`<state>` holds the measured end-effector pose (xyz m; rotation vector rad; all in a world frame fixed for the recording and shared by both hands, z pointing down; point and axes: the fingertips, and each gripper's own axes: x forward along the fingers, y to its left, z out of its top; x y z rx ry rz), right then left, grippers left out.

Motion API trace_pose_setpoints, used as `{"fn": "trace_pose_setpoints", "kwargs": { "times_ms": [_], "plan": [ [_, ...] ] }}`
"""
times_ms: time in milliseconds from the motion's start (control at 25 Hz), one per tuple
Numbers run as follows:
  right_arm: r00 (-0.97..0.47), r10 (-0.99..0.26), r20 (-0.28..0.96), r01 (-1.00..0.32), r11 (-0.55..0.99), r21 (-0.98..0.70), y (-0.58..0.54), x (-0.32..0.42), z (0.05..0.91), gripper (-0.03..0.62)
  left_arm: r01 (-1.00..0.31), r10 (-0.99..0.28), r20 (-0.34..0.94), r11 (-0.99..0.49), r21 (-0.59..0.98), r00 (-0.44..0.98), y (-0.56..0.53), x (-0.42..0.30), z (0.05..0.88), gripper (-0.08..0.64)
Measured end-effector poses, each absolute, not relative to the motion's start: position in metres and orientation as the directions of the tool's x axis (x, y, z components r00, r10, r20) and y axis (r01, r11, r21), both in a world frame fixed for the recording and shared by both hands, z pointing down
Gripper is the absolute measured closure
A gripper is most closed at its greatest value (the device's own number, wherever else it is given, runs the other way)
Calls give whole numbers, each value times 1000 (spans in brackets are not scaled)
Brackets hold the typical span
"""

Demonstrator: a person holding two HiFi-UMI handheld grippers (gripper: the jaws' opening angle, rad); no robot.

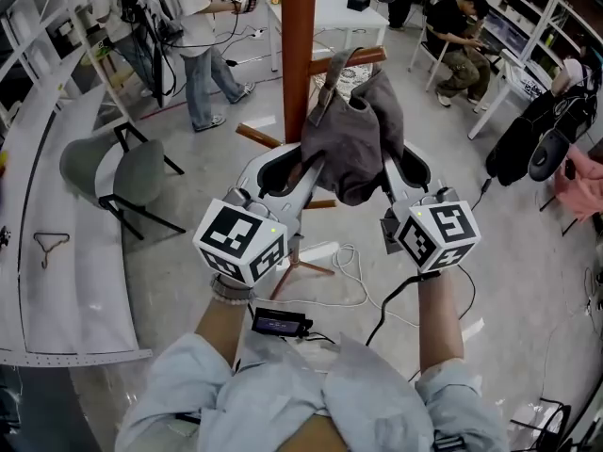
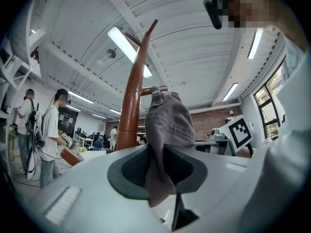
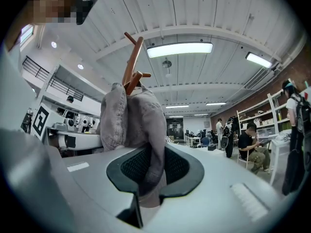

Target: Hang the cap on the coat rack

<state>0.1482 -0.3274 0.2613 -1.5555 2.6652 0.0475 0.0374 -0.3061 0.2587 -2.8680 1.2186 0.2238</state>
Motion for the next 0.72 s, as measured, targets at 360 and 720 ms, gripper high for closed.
{"fn": "trace_pose_setpoints", "kwargs": {
  "times_ms": [360, 720],
  "plan": [
    [-483, -874, -55, -875, 485, -12, -329, 151, 259, 525, -716, -715, -144, -696, 55, 684, -307, 40, 256, 477],
    [-495, -867, -59, -868, 497, -18, -321, 145, 264, 522, -700, -699, -158, -711, 61, 697, -300, 35, 260, 476]
  ]
}}
